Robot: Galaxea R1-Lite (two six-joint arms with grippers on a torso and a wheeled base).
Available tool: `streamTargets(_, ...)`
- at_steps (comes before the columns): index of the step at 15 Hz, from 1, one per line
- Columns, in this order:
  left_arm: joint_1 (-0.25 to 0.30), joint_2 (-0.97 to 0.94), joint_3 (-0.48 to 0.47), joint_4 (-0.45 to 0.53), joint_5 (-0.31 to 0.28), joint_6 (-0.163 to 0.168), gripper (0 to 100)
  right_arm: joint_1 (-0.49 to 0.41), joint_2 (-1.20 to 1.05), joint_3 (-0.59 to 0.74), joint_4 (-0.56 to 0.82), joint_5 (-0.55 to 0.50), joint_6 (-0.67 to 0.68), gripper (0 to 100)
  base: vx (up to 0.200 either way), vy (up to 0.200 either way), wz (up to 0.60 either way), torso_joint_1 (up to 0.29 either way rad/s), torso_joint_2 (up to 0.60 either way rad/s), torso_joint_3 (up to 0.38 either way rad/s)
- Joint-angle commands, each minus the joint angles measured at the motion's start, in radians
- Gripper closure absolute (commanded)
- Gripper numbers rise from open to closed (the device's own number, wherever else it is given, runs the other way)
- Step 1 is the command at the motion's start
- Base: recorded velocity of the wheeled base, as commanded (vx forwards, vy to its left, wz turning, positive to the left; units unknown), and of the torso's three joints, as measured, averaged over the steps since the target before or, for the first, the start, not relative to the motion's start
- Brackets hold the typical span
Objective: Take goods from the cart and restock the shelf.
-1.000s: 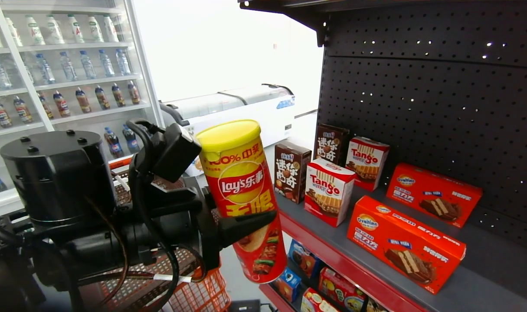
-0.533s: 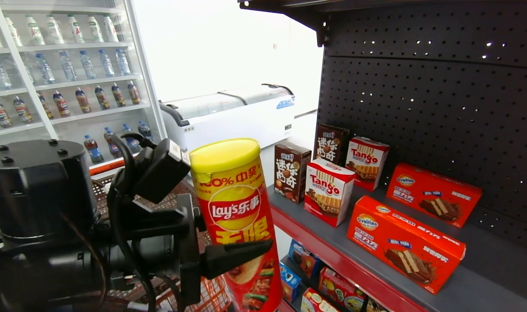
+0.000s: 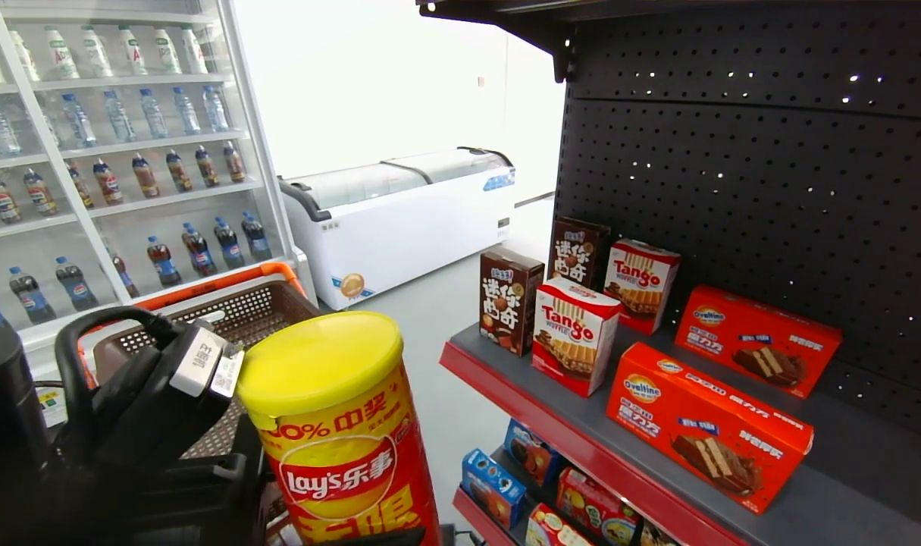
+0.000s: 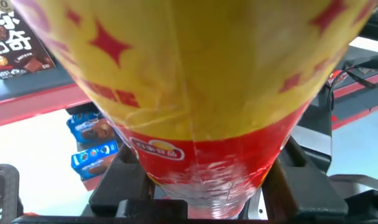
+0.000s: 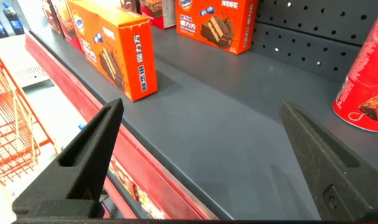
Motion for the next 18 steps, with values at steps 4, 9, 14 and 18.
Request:
streamTargets(4,-0.003,-0.014,0.007,-0.001,-0.001,0.0,100,0.0,0.001,0.0,-0.001,0.0,0.0,0,0.0,0.0,-0.15,0.002,0.0,0.002)
streamTargets(9,-0.003,-0.017,0.012,-0.001,-0.002,0.0,100,0.0,0.001,0.0,0.0,0.0,0.0,0,0.0,0.0,-0.6,0.002,0.0,0.001)
streamTargets(14,-0.003,-0.02,0.009,-0.002,-0.002,0.0,100,0.0,0.001,0.0,-0.001,0.0,0.0,0,0.0,0.0,-0.6,0.0,0.0,0.005)
streamTargets(18,-0.003,-0.019,-0.008,-0.004,-0.002,0.0,100,0.0,0.001,0.0,-0.001,0.0,0.0,0,0.0,0.0,-0.6,0.002,0.0,0.0)
